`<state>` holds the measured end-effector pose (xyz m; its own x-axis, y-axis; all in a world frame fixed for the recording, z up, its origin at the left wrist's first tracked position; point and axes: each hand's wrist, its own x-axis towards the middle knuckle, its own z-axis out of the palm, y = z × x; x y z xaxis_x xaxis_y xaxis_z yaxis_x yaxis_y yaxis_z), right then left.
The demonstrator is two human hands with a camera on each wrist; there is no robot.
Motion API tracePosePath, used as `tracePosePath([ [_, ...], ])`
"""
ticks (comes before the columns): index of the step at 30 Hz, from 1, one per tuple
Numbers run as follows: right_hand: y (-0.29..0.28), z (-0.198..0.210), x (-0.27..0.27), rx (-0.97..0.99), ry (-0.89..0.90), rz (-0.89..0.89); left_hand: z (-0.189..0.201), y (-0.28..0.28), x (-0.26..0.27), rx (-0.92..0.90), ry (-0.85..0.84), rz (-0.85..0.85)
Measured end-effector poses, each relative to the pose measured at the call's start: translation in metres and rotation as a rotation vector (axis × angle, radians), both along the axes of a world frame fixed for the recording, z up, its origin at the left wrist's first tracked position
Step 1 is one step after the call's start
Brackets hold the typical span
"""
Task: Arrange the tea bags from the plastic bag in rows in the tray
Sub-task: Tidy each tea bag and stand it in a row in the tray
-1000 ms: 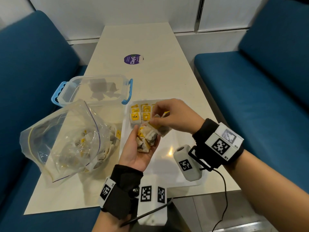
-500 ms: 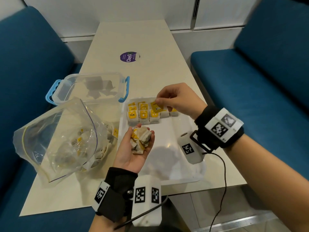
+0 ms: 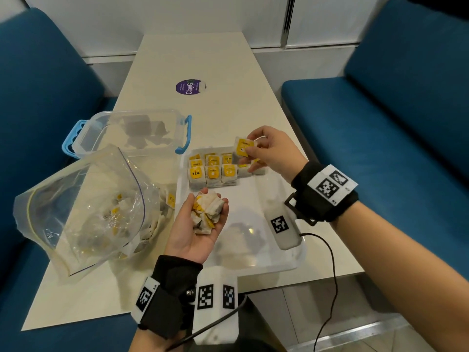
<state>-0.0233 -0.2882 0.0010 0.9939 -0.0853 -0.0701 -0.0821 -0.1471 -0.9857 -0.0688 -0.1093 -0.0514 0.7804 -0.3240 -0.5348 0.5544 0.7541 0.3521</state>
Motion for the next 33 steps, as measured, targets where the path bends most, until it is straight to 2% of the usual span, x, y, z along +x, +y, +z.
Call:
tracePosePath([
  [3,-0.003,-0.005,-0.001,0.088,0.013,-0.011,-0.001,0.001,-0.001,-0.003,-0.001,-0.001],
  [7,-0.004,-0.007,0.004,-0.128,0.018,-0.040,-0.001,0.002,0.000,-0.004,0.004,-0.006],
  [11,-0.002,-0.008,0.009,-0.087,0.059,-0.040,0.001,0.003,0.002,-0.005,0.005,-0.001],
  [14,-0.002,-0.016,0.013,-0.186,0.062,-0.098,0.002,0.003,0.002,-0.011,0.009,-0.002],
  [19,0.001,-0.035,0.020,-0.069,0.206,-0.139,-0.001,0.001,0.000,-0.011,0.018,-0.010],
  [26,0.005,-0.056,0.036,-0.138,0.386,-0.232,-0.002,0.000,-0.001,-0.012,0.023,-0.016],
  [33,0.008,-0.066,0.039,-0.237,0.458,-0.292,-0.004,0.001,-0.001,-0.018,0.035,-0.003],
])
